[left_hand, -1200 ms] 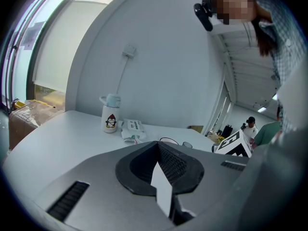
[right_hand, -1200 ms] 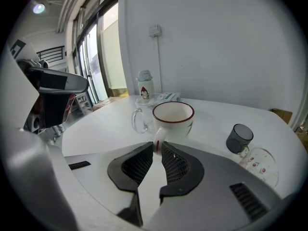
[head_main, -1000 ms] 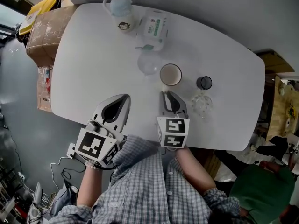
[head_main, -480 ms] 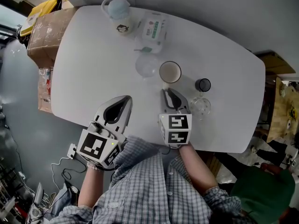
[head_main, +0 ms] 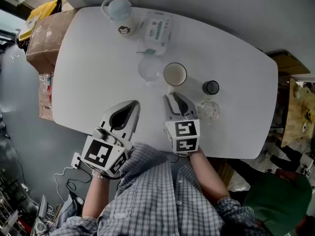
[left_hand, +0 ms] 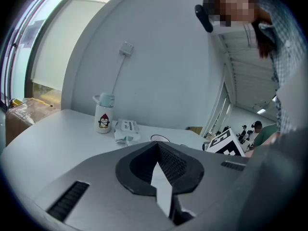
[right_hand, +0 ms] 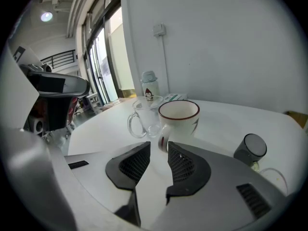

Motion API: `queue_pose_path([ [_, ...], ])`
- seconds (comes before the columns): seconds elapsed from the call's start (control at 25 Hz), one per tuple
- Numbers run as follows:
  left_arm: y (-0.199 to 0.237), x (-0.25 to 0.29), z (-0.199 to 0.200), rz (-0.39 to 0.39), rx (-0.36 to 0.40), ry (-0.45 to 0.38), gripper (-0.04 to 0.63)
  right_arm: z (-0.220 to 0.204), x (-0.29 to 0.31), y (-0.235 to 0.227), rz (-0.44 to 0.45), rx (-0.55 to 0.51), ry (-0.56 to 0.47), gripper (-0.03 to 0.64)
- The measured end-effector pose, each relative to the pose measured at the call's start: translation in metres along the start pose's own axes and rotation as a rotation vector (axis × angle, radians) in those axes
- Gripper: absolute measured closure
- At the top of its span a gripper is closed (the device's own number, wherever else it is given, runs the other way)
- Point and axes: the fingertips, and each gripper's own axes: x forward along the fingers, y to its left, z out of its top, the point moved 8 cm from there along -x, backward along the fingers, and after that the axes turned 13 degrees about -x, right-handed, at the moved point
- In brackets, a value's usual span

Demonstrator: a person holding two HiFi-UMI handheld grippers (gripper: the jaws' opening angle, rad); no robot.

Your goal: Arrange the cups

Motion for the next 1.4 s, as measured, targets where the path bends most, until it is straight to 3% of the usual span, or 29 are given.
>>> queue_pose_path([
  [0.2,-0.005,0.007,0.003,-0.026,0.018,0.004,0.584,-0.010,-0.030,0.002,0.013,0.005,0.016,0.505],
  [0.36,-0.011,0.014,0.007,-0.056,0.030,0.009,0.584,-0.033,-0.076,-0.019,-0.097,-0.047,0.071,0.505],
  [0.56,-0.023,0.026,0.008,-0.096,0.047,0.022,0.584,-0.071,-0.125,-0.049,-0.284,-0.002,0.129,0.505],
  [0.72,-0.035,0.034,0.007,-0.119,0.064,0.034,0.584,-0.098,-0.138,-0.063,-0.337,-0.005,0.197,0.505],
  [1.0,-0.048,0.041,0.003,-0.120,0.084,0.057,0.584,-0.119,-0.125,-0.066,-0.278,-0.042,0.236,0.505],
  [1.12,-0.053,0.044,0.001,-0.113,0.082,0.060,0.584,-0.122,-0.121,-0.067,-0.260,-0.061,0.235,0.508],
  [1.2,-0.056,0.045,-0.001,-0.110,0.083,0.059,0.584,-0.121,-0.119,-0.067,-0.246,-0.076,0.229,0.551],
  [1.4,-0.060,0.044,-0.004,-0.098,0.083,0.061,0.585,-0.117,-0.114,-0.066,-0.178,-0.050,0.197,0.554],
])
